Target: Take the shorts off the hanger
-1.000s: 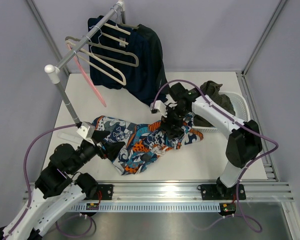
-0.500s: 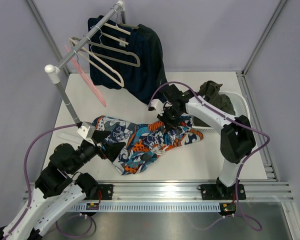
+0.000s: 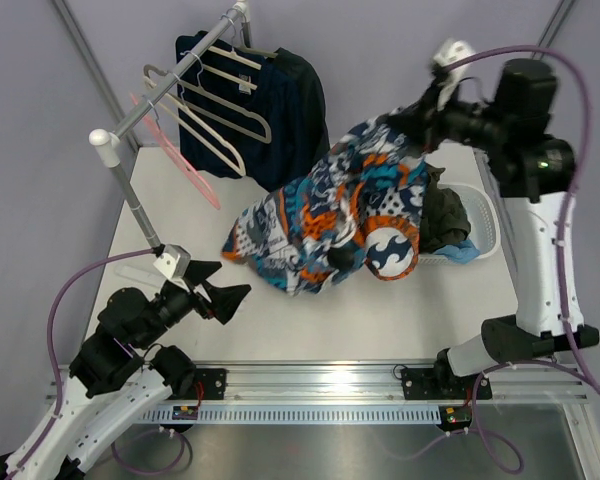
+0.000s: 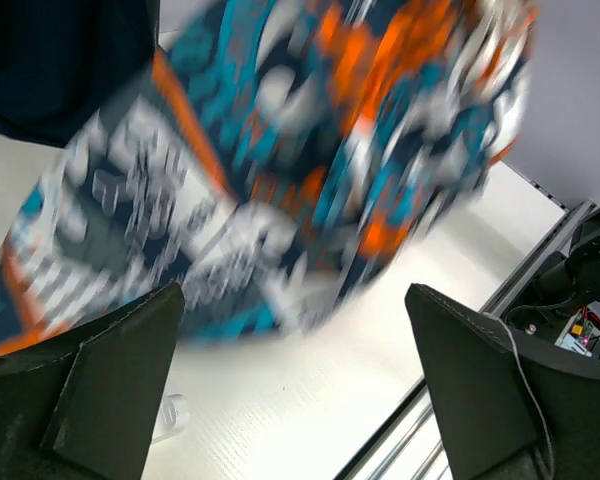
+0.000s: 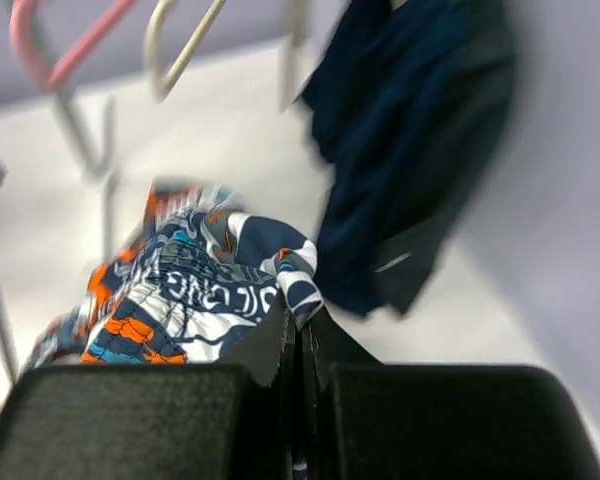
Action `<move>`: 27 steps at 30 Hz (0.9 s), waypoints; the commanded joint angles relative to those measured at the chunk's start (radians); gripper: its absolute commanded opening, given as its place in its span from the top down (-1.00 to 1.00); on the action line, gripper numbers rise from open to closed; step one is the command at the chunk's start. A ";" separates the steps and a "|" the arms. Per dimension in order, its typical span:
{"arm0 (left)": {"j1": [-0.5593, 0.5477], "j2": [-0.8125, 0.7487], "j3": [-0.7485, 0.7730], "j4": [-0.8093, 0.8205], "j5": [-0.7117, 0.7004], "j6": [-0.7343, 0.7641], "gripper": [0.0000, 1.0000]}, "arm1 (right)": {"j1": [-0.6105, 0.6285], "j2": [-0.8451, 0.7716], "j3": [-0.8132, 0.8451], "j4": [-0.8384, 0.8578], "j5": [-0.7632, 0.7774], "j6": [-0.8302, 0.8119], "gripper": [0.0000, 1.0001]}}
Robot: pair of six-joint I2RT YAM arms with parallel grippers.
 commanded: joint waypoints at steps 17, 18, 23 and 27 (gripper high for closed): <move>-0.002 -0.002 -0.001 0.061 0.019 0.033 -0.98 | -0.748 0.048 0.378 0.560 -0.131 0.720 1.00; -0.002 0.000 -0.002 0.062 0.021 0.033 -0.98 | -0.773 0.053 0.377 0.573 -0.143 0.740 1.00; -0.002 0.018 -0.006 0.076 0.027 0.046 -0.98 | -0.891 0.074 0.363 0.654 -0.203 0.843 1.00; -0.004 0.038 -0.006 0.093 0.031 0.053 -0.98 | -0.936 0.077 0.369 0.726 -0.226 0.916 1.00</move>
